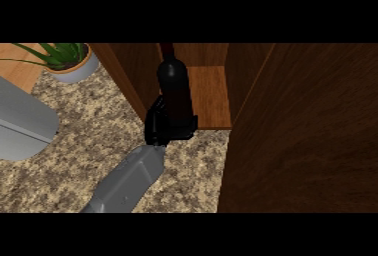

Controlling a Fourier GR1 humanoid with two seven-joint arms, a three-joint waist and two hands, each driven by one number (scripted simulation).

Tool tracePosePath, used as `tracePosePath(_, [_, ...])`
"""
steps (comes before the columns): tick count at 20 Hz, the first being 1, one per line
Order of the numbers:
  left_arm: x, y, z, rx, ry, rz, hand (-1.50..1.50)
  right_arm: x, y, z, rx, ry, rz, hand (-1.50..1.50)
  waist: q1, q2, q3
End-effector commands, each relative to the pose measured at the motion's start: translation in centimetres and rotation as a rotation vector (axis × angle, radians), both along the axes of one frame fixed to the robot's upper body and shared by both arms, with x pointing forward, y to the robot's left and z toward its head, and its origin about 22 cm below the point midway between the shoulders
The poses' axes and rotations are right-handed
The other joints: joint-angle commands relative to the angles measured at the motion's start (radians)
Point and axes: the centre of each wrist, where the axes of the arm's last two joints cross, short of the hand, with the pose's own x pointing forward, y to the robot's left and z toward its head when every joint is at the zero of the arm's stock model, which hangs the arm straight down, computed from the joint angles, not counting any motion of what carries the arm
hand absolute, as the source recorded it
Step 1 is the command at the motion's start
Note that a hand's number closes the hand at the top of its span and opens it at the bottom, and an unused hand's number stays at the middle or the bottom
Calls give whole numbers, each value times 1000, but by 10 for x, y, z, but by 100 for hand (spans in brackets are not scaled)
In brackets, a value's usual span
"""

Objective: Pick up the wine, place it into the cabinet and close the cabinet

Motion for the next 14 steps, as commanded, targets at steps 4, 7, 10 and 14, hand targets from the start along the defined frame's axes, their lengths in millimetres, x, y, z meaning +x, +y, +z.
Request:
tracePosePath(4, [37,-12,44,-35,-29,29,150,-10,9,3,10,-6,15,-150,-6,-5,2])
tracePosePath(7, [41,-6,38,-33,-25,38,150,-13,-3,-1,3,-15,-2,-150,-19,-1,2])
tracePosePath(10, [58,-13,61,2,-7,43,150,7,1,-11,6,-9,28,-150,-16,2,2])
tracePosePath(14, [74,-20,87,-10,18,21,150,-4,-1,-13,5,-8,18,-150,-34,4,2])
